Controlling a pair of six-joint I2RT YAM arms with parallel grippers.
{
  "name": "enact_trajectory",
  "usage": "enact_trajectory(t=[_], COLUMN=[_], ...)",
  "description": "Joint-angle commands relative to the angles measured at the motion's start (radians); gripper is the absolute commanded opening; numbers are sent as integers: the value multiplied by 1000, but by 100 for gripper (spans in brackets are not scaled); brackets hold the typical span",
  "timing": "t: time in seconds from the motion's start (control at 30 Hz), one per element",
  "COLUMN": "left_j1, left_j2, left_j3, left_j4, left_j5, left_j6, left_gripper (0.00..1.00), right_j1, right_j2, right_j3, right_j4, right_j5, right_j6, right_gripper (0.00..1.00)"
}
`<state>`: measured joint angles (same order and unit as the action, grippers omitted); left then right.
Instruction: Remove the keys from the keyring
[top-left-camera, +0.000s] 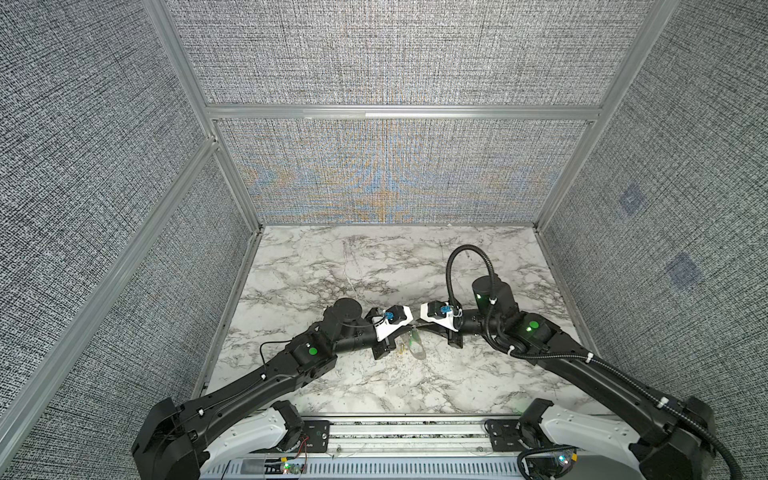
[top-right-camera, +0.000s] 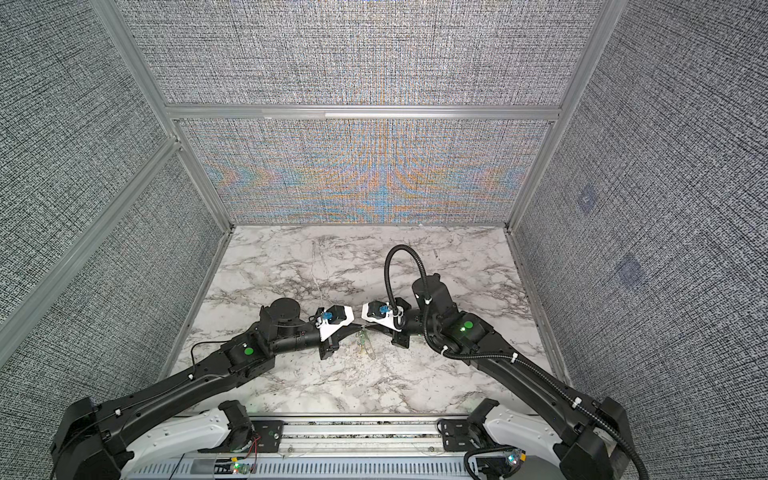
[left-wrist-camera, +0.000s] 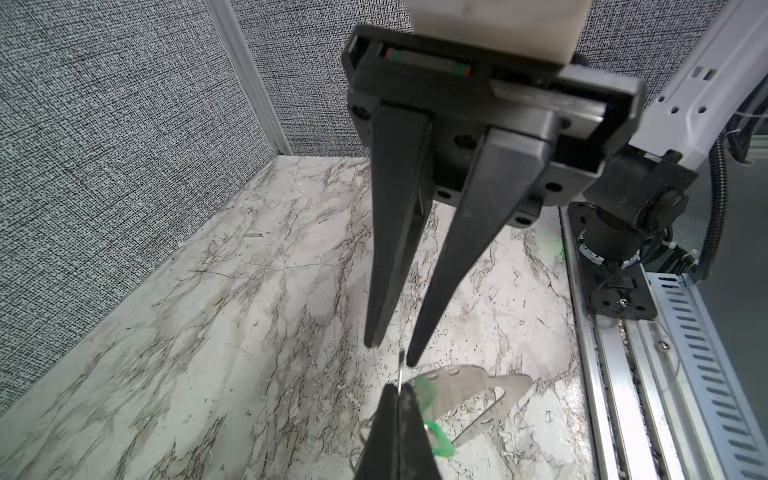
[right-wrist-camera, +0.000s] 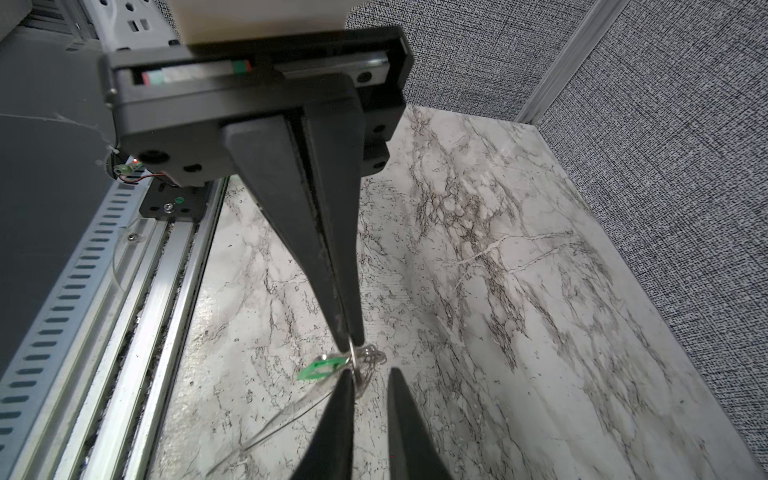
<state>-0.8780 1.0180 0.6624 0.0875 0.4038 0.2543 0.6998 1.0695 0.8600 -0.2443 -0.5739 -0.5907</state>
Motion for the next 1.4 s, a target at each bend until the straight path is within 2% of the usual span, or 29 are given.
enact_trajectory(t=[0.0,0.1,0.2,0.43,0.47,0.5,0.6,0.63,0.8,0.9,1.17,1.37], left_j1=[1,1,1,1,1,1,6,8,12,13,12,12], left_j2=[5,7,9,4,-3,-15,-65,-82,-142,-141,-90,-90], left_j3=[7,8,7,0,-3,-12,-58,-77,-142,-161,-155,-171], left_j4=[11,18,16,24,26,33,74,92,137,155,177,193], left_j5=[30,35,38,19,-3,-34,-97,-113,-141,-136,-86,-94], left_j6=[11,14,17,15,8,-5,-39,-54,-114,-139,-145,-162], left_gripper=[0,0,0,0,5,20,38,40,41,41,38,45], right_j1=[1,1,1,1,1,1,2,2,4,12,29,29], right_j2=[2,13,18,31,32,31,32,31,12,8,3,14], right_j3=[6,11,14,21,20,19,7,0,-63,-91,-124,-119], right_j4=[-9,-22,-27,-42,-38,-28,23,44,200,259,328,349], right_j5=[-27,-32,-43,-51,-47,-37,-23,-24,-7,2,19,17], right_j6=[-8,-11,-14,-9,1,19,102,129,274,321,340,349], right_gripper=[14,12,4,0,0,0,0,0,0,0,0,0])
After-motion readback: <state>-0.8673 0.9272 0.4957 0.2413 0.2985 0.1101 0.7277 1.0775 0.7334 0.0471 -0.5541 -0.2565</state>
